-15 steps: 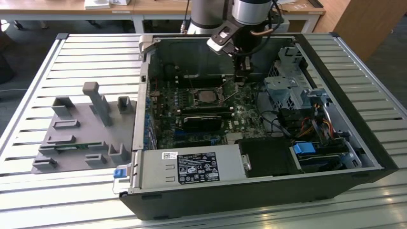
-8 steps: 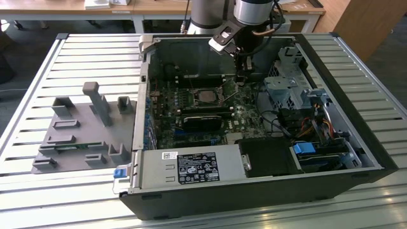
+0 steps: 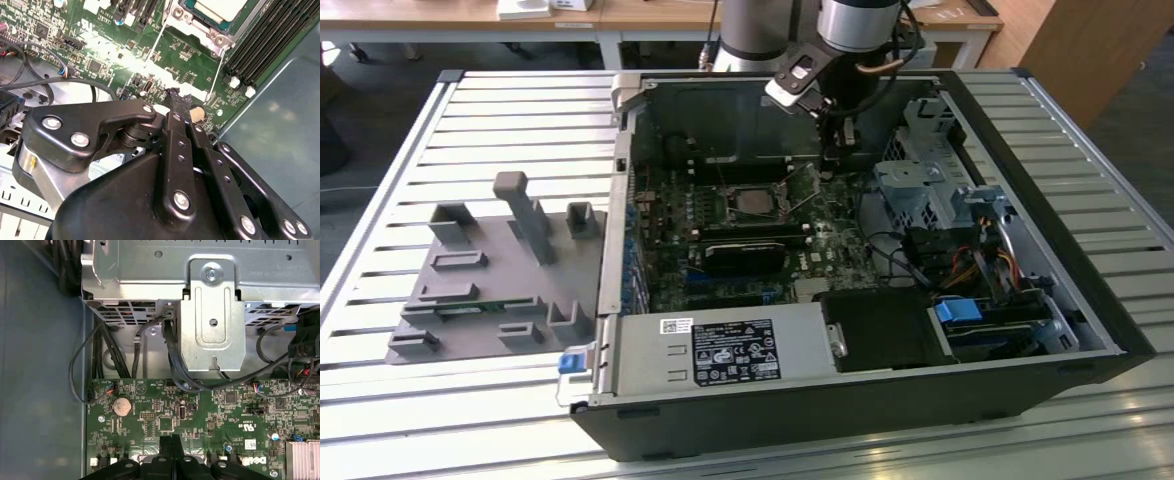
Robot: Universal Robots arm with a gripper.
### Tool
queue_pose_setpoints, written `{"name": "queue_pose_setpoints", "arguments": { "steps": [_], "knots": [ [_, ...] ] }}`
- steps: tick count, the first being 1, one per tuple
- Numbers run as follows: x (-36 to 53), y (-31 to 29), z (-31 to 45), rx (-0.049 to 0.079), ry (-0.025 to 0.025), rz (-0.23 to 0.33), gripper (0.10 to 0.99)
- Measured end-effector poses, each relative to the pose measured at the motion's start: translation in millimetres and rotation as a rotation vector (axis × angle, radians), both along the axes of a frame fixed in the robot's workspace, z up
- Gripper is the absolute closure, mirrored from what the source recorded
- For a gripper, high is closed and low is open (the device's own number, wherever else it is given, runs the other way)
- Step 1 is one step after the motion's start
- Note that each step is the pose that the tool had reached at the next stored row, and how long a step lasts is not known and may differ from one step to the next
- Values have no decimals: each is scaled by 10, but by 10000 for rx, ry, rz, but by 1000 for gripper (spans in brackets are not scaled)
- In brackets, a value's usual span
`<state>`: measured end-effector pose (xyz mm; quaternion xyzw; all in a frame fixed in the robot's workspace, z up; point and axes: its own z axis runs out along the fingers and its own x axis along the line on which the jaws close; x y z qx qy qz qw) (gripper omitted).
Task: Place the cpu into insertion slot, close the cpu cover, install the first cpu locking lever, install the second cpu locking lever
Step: 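Close the cpu cover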
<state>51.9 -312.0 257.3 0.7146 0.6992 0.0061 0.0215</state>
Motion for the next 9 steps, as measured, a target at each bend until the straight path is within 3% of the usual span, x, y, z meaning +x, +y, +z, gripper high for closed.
{"name": "queue_pose_setpoints", "arguments": {
  "steps": [9],
  "knots": [
    [76, 7, -7, -9, 8, 0, 980]
  ]
}}
